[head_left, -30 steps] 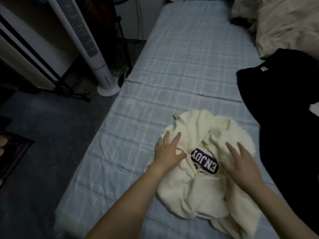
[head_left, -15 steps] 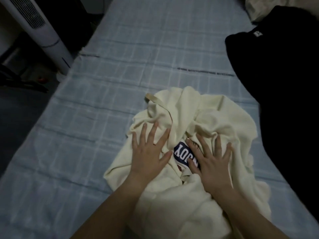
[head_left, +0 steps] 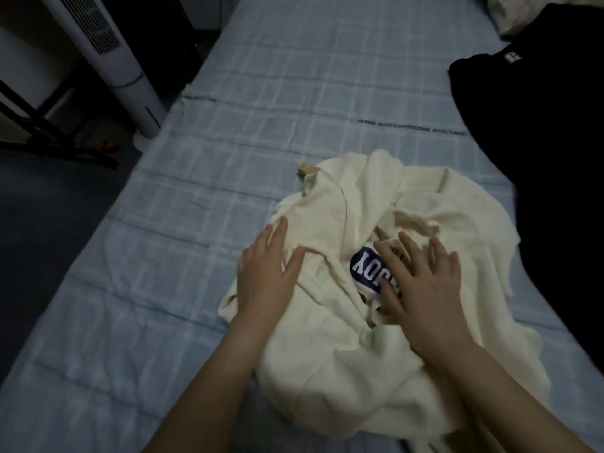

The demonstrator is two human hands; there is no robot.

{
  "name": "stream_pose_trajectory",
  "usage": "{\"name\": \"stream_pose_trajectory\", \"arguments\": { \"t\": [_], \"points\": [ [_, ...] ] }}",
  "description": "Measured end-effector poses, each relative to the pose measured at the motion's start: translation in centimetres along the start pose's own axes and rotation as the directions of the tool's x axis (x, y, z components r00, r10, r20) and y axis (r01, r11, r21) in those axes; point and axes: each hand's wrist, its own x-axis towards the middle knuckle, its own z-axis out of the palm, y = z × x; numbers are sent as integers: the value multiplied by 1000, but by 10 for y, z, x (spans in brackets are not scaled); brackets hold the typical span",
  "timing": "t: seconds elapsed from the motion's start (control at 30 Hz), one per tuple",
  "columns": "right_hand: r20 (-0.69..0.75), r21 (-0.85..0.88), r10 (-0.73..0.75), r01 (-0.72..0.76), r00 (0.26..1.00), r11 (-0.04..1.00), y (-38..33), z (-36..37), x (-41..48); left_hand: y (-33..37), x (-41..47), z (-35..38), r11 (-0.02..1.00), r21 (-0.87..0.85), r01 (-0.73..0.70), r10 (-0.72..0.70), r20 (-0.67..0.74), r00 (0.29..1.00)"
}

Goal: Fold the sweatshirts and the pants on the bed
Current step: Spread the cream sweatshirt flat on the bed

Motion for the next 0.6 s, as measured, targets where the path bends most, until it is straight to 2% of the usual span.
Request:
{"name": "stream_pose_trajectory", "arguments": {
  "t": [0.07, 0.1, 0.17, 0.2, 0.27, 0.4, 0.47, 0.53, 0.6],
  "points": [
    [-73, 182, -48, 61, 996, 981, -21, -4, -1, -9, -8, -7, 992, -124, -8, 12, 28, 1000],
    [-47, 298, -60, 71, 997, 952, -32, -4, 0, -12, -12, -11, 987, -160, -31, 31, 1, 1000],
    [100, 497, -67, 8, 993, 868, -51, 1, -1, -12, -18, -22, 983, -173, -61, 48, -77, 996],
    [159, 521, -72, -21, 985, 853, -56, 6, -5, -10, -20, -28, 982, -173, -70, 53, -100, 994],
    [176, 506, -102, -1, 979, 863, -60, 12, -17, -8, -30, -43, 980, -161, -114, 94, -126, 988],
    [42, 594, -193, 131, 980, 793, -61, 0, -51, -21, -67, -72, 965, -215, -152, 118, -163, 980],
    [20, 607, -195, 143, 981, 781, -65, -2, -71, -29, -82, -76, 975, -197, -105, 90, -85, 992],
    [47, 590, -163, 104, 986, 801, -70, 2, -81, -31, -89, -75, 991, -108, -85, 84, -9, 996],
    [22, 557, -134, 99, 991, 825, -72, 3, -83, -30, -92, -76, 988, -70, -139, 138, -8, 990]
  ]
}}
